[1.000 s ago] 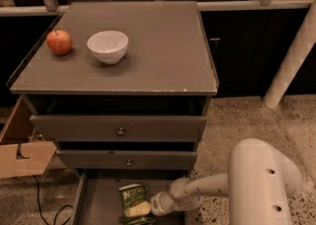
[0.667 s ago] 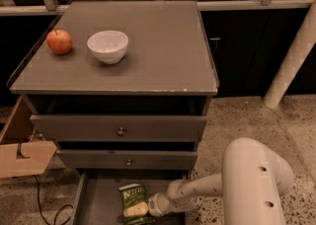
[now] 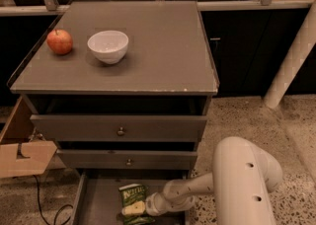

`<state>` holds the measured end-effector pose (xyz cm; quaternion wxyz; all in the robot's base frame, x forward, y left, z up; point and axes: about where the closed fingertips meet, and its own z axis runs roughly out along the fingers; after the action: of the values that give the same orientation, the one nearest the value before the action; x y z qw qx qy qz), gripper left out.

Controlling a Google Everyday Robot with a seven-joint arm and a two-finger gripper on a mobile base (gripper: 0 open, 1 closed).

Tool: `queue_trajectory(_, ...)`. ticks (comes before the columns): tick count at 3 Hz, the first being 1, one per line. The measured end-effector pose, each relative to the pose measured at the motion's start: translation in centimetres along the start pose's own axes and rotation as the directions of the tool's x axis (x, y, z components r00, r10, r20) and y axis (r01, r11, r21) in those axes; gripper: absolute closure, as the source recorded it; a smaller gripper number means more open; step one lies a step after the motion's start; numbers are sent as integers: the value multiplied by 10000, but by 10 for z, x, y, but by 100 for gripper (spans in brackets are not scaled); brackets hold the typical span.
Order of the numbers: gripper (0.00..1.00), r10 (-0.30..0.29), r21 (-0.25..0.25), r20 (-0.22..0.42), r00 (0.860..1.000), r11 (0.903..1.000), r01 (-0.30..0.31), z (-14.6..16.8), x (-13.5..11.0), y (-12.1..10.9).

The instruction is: Pick green jalapeno chip bag from bottom drawer and place on counter

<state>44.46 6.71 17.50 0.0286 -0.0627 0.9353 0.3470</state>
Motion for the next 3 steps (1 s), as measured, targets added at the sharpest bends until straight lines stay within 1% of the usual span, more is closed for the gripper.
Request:
queue_trajectory(1,0,106,-1,-76,9999,9999,-106,9,1,-1)
queue_trajectory(2,0,215,106,-48,9998,9997,-214,18,3,-3)
queue_trajectory(3,27,214,107,-47,9998,9997,-214,18,3,-3)
